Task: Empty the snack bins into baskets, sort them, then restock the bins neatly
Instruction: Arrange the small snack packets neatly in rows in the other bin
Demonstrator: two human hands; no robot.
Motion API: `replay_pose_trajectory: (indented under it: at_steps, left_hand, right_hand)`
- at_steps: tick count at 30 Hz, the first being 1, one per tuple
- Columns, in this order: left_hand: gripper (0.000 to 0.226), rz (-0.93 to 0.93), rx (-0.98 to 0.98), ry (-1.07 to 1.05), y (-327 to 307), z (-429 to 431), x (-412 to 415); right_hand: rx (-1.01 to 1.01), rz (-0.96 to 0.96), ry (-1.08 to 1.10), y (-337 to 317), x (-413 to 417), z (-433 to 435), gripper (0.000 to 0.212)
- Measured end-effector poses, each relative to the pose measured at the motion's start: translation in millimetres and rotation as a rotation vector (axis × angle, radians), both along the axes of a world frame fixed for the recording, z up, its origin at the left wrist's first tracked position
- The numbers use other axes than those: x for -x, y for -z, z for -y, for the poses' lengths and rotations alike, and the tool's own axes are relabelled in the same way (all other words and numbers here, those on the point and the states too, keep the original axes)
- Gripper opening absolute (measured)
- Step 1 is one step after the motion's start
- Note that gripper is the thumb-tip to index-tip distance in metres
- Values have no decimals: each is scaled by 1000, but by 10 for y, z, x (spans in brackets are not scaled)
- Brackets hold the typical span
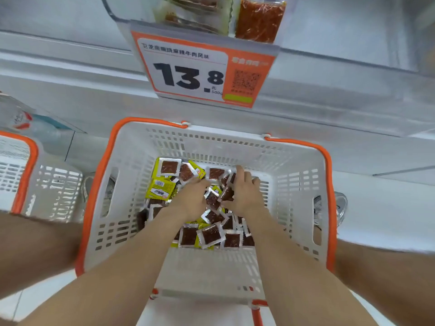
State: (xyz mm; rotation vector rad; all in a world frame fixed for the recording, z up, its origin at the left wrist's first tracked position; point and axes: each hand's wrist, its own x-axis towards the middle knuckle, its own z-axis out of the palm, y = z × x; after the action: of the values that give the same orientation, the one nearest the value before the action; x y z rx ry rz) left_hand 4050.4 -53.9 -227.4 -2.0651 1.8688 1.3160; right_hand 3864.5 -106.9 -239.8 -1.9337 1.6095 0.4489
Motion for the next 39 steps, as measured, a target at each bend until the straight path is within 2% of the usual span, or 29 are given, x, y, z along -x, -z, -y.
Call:
replay_pose_trajectory:
  at_steps: [4, 7, 8, 10, 12, 14, 17, 21, 23, 25, 27, 29, 35, 37, 39]
  left_hand:
    - [65, 0, 17, -26, -31, 17, 27]
    - [67, -19, 11, -4, -30, 61, 29]
    - [66, -21, 10, 0, -23, 69, 23]
    - [64, -14, 2, 6, -10, 85, 0]
    - [66, 8, -6, 38, -2, 82, -27]
    - [69, 56, 6, 150, -7, 55, -45]
    - [68, 213, 33, 357, -65, 7, -5]
    - [41, 413, 55, 440, -124, -34, 84]
    - [39, 404, 72, 457, -116, -67, 89]
    - [57, 345, 81, 466, -111, -101, 103]
    - [64, 315, 104, 461, -119, -130, 145]
    - [60, 362, 134, 533, -106, -164, 216]
    - [59, 475, 157, 703, -130, -177, 362]
    - [53, 463, 153, 722, -130, -190, 366]
    - [41, 367, 150, 621, -110, -210, 325]
  right_hand:
    - [13, 6, -43, 54, -59, -3, 105]
    - [-55, 82, -80, 90, -45, 0, 118]
    - [-74, 110, -105, 104, -41, -2, 116]
    - [-66, 155, -109, 119, -24, 5, 96]
    - [-18, 180, -47, 96, 2, 5, 62]
    - [35, 165, -15, 85, 41, -21, 49]
    - [27, 165, 37, 96, 126, -97, 51]
    - [-24, 196, 197, 122, 278, -126, 43]
    - [-22, 310, 335, 96, 333, -145, 38]
    - [-42, 413, 483, 81, 377, -170, 40]
    - [-108, 492, 589, 34, 414, -187, 48]
    - [-196, 595, 703, -96, 438, -202, 57]
    - [-461, 985, 1001, -434, 473, -274, 56]
    - [-538, 1040, 1047, -487, 483, -266, 62]
    - [-568, 1032, 1023, -523, 496, -243, 62]
